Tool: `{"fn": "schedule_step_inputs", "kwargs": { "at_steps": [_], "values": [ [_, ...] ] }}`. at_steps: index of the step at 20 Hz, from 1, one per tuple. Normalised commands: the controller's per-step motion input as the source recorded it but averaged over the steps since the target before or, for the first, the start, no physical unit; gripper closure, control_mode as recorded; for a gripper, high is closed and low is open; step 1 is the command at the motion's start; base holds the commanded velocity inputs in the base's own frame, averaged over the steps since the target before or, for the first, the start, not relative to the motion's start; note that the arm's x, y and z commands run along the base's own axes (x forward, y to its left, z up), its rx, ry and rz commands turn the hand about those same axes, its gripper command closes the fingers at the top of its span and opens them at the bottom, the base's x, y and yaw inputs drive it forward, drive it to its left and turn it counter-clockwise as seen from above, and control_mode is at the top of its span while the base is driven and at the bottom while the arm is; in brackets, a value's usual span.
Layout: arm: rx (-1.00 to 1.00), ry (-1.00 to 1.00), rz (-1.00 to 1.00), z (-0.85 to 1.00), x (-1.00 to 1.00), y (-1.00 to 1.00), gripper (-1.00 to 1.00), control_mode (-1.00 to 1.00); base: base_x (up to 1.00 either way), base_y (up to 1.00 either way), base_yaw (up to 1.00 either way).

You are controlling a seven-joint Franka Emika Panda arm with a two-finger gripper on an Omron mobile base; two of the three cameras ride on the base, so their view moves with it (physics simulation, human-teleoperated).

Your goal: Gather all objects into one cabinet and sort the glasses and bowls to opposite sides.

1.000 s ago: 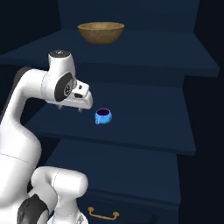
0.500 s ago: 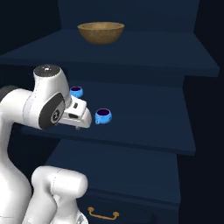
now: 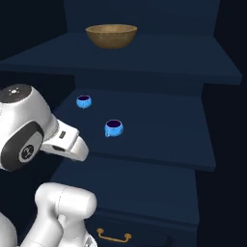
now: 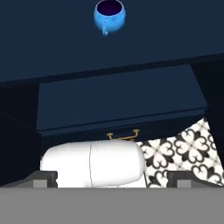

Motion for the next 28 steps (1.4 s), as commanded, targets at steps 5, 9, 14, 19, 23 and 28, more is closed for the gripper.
{"fn": "schedule_step_inputs", "kwargs": {
  "at_steps": [5,9,14,19,23,28],
  "values": [
    [0.0,0.0,0.0,0.04,-0.07,0.0,-1.0,1.0,-0.25,0.0,0.0],
    [0.0,0.0,0.0,0.0,0.0,0.0,-1.0,1.0,-1.0,0.0,0.0],
    [0.0,0.0,0.0,0.0,0.0,0.0,-1.0,1.0,-1.0,0.0,0.0],
    [0.0,0.0,0.0,0.0,0.0,0.0,-1.0,1.0,-0.87,0.0,0.0],
    [0.0,0.0,0.0,0.0,0.0,0.0,-1.0,1.0,-0.75,0.0,0.0],
    [0.0,0.0,0.0,0.0,0.0,0.0,-1.0,1.0,-0.35,0.0,0.4]
  ]
}}
